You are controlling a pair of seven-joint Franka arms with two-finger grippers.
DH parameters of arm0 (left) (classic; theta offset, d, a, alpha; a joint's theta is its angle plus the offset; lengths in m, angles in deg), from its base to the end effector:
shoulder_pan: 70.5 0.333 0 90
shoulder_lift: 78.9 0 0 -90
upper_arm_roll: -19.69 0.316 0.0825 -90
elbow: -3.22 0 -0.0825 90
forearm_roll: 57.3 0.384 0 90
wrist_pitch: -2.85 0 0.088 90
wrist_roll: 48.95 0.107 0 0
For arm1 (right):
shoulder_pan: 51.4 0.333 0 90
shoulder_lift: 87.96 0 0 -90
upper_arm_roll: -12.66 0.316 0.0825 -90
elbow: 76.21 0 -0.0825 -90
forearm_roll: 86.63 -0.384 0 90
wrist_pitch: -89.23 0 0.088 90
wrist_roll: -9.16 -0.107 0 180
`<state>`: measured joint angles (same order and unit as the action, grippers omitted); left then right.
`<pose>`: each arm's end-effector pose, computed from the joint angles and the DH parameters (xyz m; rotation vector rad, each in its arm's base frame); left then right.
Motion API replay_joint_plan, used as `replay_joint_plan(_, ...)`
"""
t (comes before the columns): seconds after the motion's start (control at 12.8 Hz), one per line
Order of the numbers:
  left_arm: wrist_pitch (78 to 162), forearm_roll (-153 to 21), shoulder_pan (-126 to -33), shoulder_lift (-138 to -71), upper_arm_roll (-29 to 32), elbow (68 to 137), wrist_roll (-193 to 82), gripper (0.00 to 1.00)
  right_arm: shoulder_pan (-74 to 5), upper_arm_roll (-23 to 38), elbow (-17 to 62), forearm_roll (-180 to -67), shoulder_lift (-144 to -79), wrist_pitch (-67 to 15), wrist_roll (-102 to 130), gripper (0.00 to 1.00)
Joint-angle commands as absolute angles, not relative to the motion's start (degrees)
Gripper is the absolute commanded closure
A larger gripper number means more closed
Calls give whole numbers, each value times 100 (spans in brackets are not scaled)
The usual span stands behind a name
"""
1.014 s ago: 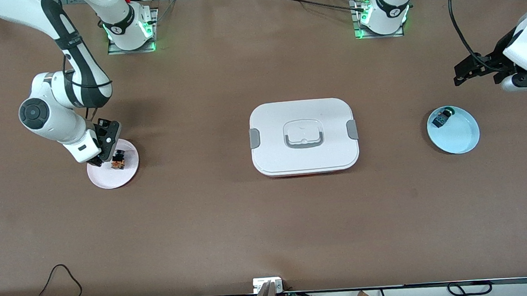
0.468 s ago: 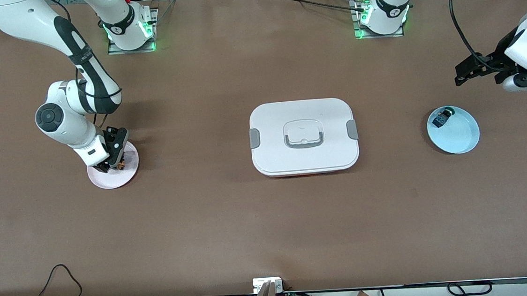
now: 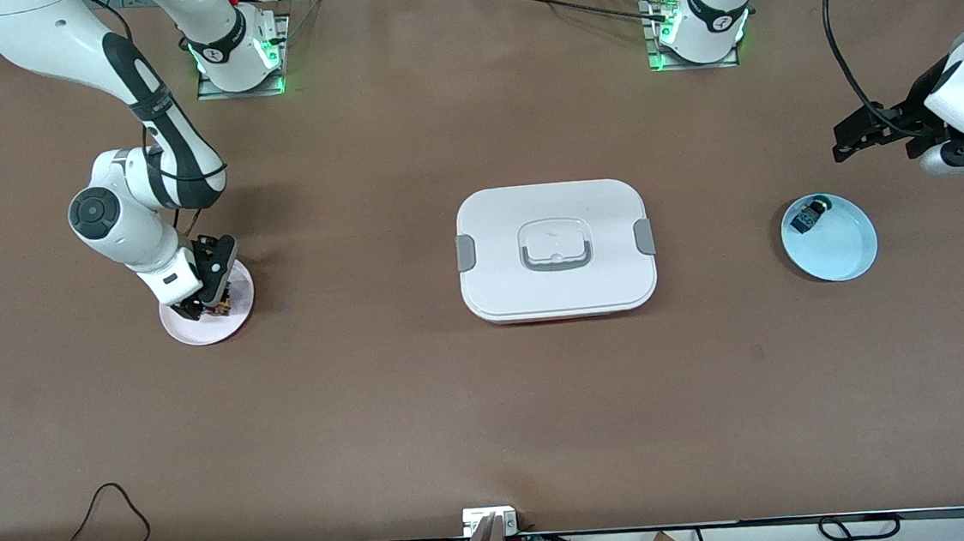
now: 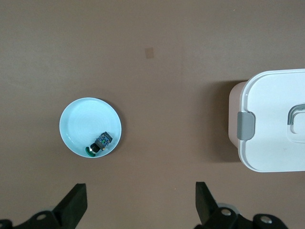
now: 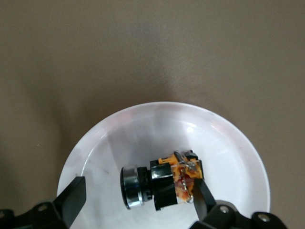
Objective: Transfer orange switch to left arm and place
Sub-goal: 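Close the right gripper around the orange switch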
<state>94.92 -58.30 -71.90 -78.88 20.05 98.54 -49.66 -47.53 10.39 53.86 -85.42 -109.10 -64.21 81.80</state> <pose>0.5541 -0.0119 0.5839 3.1238 -0.0072 -0.0885 0.5401 0.0152 0.1978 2.4508 1.8970 0.0277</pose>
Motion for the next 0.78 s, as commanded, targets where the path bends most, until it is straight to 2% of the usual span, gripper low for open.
replay_joint_plan(0.0, 9347, -5845, -7173, -7995, 1987, 9630, -4895, 0, -4797, 1099, 5404, -8575, -10669, -6178, 8413, 0)
replay_joint_plan(0.31, 9338, -5836, -7190, -7995, 1987, 9630, -4895, 0, -4797, 1126, 5238, -8461, -10834, -6247, 8554, 0)
replay_joint_plan(0.7, 9329, -5836, -7199, -7995, 1987, 9630, -4904, 0, -4806, 1135, 5211, -8461, -11212, -6773, 8554, 0)
